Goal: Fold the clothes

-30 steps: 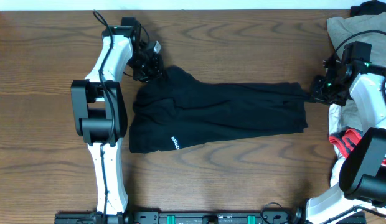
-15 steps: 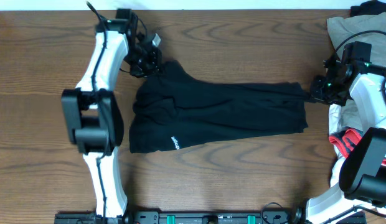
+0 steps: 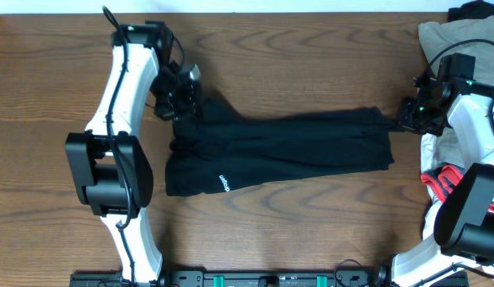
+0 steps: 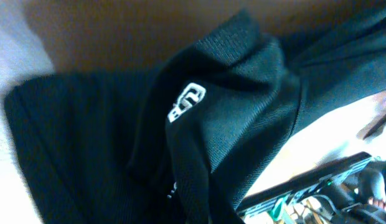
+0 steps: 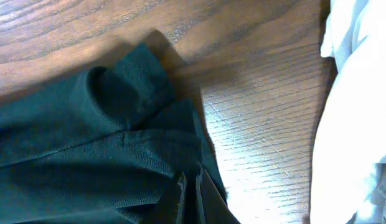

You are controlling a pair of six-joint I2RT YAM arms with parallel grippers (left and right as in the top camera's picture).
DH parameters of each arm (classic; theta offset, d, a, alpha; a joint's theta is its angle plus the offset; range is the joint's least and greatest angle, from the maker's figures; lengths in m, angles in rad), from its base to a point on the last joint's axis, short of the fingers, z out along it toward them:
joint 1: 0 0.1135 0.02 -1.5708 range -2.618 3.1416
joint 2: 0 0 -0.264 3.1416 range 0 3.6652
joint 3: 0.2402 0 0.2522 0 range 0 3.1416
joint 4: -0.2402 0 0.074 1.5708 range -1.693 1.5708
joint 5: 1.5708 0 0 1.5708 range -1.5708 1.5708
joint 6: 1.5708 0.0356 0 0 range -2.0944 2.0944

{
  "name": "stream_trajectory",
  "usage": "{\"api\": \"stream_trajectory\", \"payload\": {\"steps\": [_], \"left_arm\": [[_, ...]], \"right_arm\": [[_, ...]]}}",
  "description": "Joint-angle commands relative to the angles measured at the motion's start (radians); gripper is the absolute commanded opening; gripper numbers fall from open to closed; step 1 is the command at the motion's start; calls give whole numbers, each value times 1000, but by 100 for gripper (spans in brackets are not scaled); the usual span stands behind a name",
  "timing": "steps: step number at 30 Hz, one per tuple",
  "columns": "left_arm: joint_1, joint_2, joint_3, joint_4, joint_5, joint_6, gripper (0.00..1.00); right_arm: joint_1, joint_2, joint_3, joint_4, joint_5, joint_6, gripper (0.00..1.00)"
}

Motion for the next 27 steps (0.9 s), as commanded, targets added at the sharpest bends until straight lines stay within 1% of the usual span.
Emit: {"api": "stream_trajectory", "payload": {"steps": [1, 9, 17, 18, 20, 23, 24, 25, 27], "left_arm": [[-10, 13, -76, -5, -22, 9, 6], [-13, 13, -249, 13, -22, 9, 6], [-13, 13, -314, 10, -21, 8, 7], [-13, 13, -317, 11, -21, 8, 9], [-13, 13, -324, 10, -21, 8, 17], [-13, 13, -332, -1, -21, 8, 42], [-13, 13, -333, -9, -21, 8, 47], [-13, 13, -335, -13, -21, 8, 49], [-13, 13, -335, -21, -21, 9, 49]], "right_arm": [[-5, 1, 1, -6, 10, -24, 6], [-5, 1, 1, -9, 11, -24, 7], [-5, 1, 1, -9, 11, -24, 7], [-5, 1, 1, -9, 11, -24, 7], [-5, 1, 1, -9, 11, -24, 7], [-5, 1, 1, -8, 11, -24, 8], [-5, 1, 1, -8, 11, -24, 8], [-5, 1, 1, -8, 11, -24, 8], [-5, 1, 1, -8, 14, -24, 8]]}}
